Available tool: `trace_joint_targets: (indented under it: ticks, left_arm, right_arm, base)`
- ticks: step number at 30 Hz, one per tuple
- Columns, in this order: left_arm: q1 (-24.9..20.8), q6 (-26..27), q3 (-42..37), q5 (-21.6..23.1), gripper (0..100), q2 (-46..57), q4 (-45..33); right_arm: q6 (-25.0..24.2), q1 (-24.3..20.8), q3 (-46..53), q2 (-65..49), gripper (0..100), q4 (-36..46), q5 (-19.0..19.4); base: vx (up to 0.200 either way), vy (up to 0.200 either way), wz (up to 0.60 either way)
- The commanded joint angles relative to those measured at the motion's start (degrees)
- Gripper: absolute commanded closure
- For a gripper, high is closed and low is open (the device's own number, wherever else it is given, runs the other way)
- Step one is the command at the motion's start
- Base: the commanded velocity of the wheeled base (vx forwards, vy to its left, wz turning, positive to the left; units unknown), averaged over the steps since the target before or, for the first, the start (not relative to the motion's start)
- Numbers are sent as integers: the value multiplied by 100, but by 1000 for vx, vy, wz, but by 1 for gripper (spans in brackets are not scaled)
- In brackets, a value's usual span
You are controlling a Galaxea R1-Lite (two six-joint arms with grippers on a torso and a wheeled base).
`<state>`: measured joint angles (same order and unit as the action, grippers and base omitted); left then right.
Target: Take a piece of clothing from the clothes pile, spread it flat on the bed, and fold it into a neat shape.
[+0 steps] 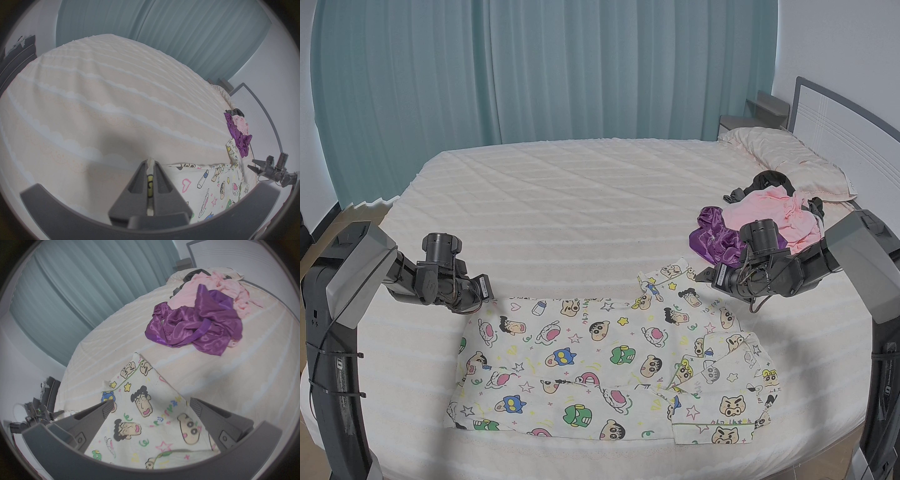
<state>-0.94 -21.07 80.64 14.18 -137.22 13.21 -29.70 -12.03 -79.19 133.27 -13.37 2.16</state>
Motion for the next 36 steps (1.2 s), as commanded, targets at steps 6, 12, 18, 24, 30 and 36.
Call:
trace_joint_targets:
  ticks: [6, 12, 18, 24, 30, 36]
  left_arm:
    - [-38, -3, -347, -3, 100, 380, 6]
    - [-29, -3, -470, -3, 100, 450, 6]
    - [-29, -3, -532, -3, 100, 485, 6]
    - [-29, -3, -532, -3, 100, 494, 6]
    - [-29, -3, -532, -3, 100, 494, 6]
    - [-29, -3, -532, -20, 100, 565, -3]
  right_arm:
    - [438, -150, -888, 991, 0, -16, -40]
    - [482, -229, -1274, 1316, 0, 45, -137]
    - [526, -256, -1397, 1413, 0, -7, -172]
    - [570, -265, -1512, 1456, 100, -7, -277]
    - [597, -247, -1503, 1413, 100, -25, -348]
    - [553, -203, -1371, 1254, 100, -34, -348]
  base:
    - [0, 0, 0]
    - [0, 0, 0]
    - [0, 0, 0]
    - [0, 0, 0]
    - [0, 0, 0]
    - [0, 0, 0]
